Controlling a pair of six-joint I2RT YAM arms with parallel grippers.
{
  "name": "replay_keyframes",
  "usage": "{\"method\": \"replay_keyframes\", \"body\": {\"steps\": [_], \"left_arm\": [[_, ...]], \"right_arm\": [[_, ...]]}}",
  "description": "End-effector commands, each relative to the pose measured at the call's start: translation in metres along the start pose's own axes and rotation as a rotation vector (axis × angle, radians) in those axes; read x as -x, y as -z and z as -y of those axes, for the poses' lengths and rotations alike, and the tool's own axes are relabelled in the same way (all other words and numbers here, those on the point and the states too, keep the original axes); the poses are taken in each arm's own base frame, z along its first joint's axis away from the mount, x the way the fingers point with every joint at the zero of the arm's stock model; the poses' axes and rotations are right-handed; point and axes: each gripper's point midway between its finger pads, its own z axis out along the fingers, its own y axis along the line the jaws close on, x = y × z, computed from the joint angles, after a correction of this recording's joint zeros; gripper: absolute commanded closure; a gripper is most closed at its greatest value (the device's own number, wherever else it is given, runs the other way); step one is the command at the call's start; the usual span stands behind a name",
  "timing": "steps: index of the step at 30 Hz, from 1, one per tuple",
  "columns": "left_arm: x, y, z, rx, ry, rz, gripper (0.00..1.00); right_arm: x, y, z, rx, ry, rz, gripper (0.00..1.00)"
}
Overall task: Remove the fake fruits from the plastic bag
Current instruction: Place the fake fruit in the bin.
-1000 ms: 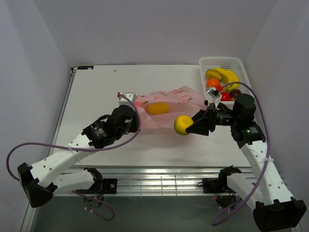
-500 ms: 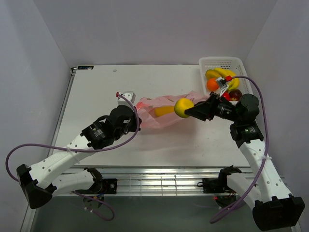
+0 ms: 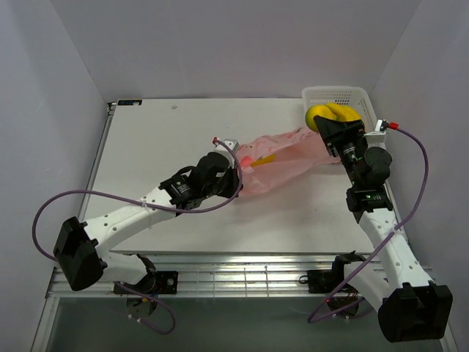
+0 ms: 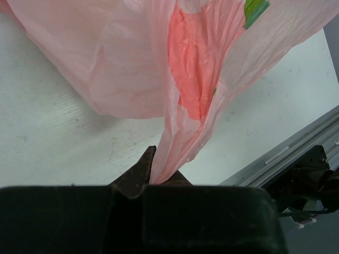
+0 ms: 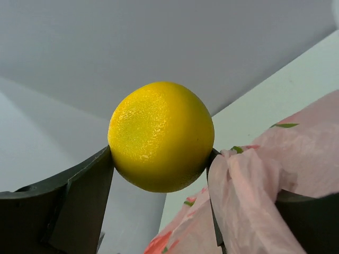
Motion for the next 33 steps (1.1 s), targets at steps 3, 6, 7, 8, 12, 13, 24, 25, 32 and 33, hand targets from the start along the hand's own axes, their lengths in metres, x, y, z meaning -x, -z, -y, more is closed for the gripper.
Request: {"method": "replay_keyframes", "body": {"steps": [3,6,7,8,12,13,24,25,32,33], "left_arm": [[0.031,-0.022,0.040,-0.136,-0.033,0.069,1.00],[0.031,-0.032,0.052,-0.171,-0.044,0.049,1.00],[0.026,-0.040,0.054,-0.177,-0.047,0.026,1.00],[0.023,-0.043,0.057,-0.183,-0.051,0.017,1.00],[0.011,-0.056,0.060,-0.178,-0.067,-0.021,1.00],[0.008,-0.058,0.060,-0.177,-0.069,-0.027,1.00],[0.008,-0.060,0.065,-0.170,-0.079,-0.031,1.00],[0.007,-0.060,0.064,-0.167,-0.080,-0.033,1.00],[0.007,-0.059,0.061,-0.154,-0.078,-0.032,1.00],[0.007,-0.058,0.061,-0.154,-0.077,-0.031,1.00]], "right_arm": [[0.054,-0.006,0.078,-0.247,-0.151,0.325,0.92],[0.066,-0.004,0.108,-0.323,-0.212,0.400,0.88],[0.067,-0.004,0.117,-0.345,-0.225,0.412,0.88],[0.080,0.000,0.127,-0.371,-0.237,0.466,0.88],[0.101,0.007,0.160,-0.448,-0.294,0.560,0.88],[0.109,0.011,0.168,-0.462,-0.307,0.584,0.87],[0.099,-0.022,0.209,-0.465,-0.461,0.436,0.06],[0.102,-0.027,0.205,-0.453,-0.451,0.423,0.10],[0.083,-0.048,0.194,-0.393,-0.407,0.212,0.10],[0.080,-0.049,0.194,-0.389,-0.410,0.195,0.10]]}}
